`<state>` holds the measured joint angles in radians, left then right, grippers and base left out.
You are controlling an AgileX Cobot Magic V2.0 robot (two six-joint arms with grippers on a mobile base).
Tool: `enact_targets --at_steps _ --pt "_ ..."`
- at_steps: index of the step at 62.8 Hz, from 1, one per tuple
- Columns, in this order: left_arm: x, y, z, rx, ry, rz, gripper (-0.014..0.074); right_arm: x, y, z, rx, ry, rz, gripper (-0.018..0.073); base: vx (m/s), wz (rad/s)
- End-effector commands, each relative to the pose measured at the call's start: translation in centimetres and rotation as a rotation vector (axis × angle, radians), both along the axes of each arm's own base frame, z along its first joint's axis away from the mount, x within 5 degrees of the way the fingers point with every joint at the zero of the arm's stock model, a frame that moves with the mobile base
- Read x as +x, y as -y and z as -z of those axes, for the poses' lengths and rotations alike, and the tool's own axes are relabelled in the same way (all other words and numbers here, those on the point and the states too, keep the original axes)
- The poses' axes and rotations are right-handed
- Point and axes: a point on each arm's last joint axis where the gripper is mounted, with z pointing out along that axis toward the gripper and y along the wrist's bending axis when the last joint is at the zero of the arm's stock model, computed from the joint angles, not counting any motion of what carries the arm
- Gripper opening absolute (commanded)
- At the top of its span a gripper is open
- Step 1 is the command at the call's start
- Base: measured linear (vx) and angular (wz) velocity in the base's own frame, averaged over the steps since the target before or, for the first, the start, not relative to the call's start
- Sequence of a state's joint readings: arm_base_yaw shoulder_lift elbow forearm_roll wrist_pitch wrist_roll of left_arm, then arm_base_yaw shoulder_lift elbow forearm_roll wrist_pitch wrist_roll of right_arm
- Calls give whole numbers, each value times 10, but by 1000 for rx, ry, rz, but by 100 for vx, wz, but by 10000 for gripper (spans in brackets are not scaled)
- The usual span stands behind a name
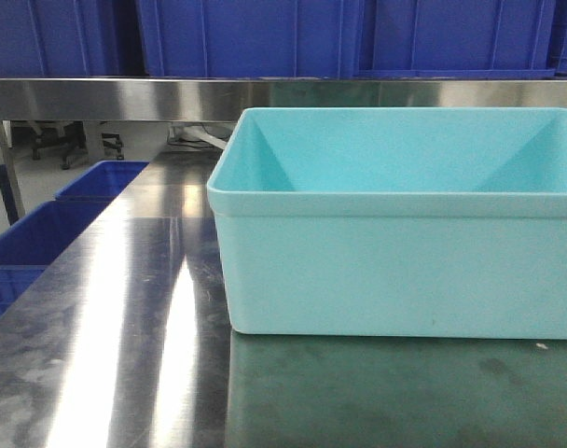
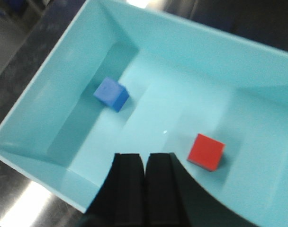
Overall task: Pick red cube and place on left shelf
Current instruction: 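Lower the right gripper onto the red cube and close it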
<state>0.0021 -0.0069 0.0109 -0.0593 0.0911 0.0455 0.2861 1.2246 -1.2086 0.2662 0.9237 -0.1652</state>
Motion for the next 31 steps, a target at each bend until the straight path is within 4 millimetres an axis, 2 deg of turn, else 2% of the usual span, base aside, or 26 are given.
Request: enact_targets --at_steps 1,10,21,26,31 --pt "0 0 0 -13 67 -3 90 17 -11 -3 2 29 5 60 0 0" --pt "0 0 0 -13 67 -3 90 41 -17 24 -67 -76 52 60 0 0" --pt "0 0 0 -13 67 -3 90 54 -14 42 -103 -147 110 72 0 0" --pt "0 0 0 -13 67 -3 90 57 -11 46 -112 -163 119 150 0 0" --pt "0 0 0 -13 67 -3 90 58 -9 46 -112 -166 127 280 0 0"
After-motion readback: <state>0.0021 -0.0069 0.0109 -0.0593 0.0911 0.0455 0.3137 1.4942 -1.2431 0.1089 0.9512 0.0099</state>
